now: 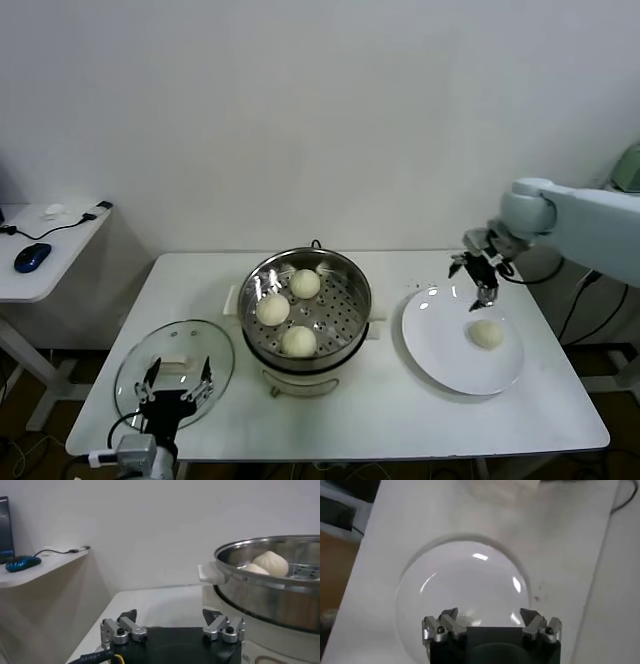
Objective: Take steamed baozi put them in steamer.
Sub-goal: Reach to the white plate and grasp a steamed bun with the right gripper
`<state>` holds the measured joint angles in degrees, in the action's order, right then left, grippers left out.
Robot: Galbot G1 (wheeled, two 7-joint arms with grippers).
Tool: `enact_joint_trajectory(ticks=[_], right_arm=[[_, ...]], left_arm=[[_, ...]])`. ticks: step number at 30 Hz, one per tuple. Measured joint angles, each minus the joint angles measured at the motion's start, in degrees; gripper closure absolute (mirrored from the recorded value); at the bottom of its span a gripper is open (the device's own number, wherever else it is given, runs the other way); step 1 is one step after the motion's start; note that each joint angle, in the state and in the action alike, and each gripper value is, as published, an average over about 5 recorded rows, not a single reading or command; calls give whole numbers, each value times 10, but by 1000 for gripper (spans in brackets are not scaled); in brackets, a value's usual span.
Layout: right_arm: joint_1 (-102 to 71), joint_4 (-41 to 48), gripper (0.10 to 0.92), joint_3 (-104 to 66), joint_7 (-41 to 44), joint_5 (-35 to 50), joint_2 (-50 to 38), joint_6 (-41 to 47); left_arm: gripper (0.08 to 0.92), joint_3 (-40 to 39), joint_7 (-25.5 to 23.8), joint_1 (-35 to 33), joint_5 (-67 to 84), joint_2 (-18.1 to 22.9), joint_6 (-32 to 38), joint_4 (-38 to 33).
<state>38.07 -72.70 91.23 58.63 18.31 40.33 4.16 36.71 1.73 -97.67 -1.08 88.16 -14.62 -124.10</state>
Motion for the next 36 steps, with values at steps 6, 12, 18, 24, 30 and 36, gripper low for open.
enact_joint_trajectory(ticks=[6, 12, 18, 24, 30, 36], right_arm=[[-78, 50, 203, -52, 1, -20, -16, 17], [-146, 102, 203, -103, 2, -42, -14, 23], [-203, 146, 203, -152, 0, -59, -5, 27], [-243, 180, 203, -192, -4, -71, 10, 30], [-264, 200, 205, -212, -3, -83, 22, 33], [-276, 210, 295, -225, -2, -93, 27, 36]], left_arm=[[177, 1, 0, 0, -2, 1, 0, 4], [177, -1, 0, 2, -4, 4, 0, 9], [177, 0, 0, 3, -4, 5, 1, 14], [177, 0, 1, -1, -4, 5, 3, 16], [177, -1, 2, -1, -4, 5, 3, 16], [177, -2, 2, -1, -4, 5, 4, 16]])
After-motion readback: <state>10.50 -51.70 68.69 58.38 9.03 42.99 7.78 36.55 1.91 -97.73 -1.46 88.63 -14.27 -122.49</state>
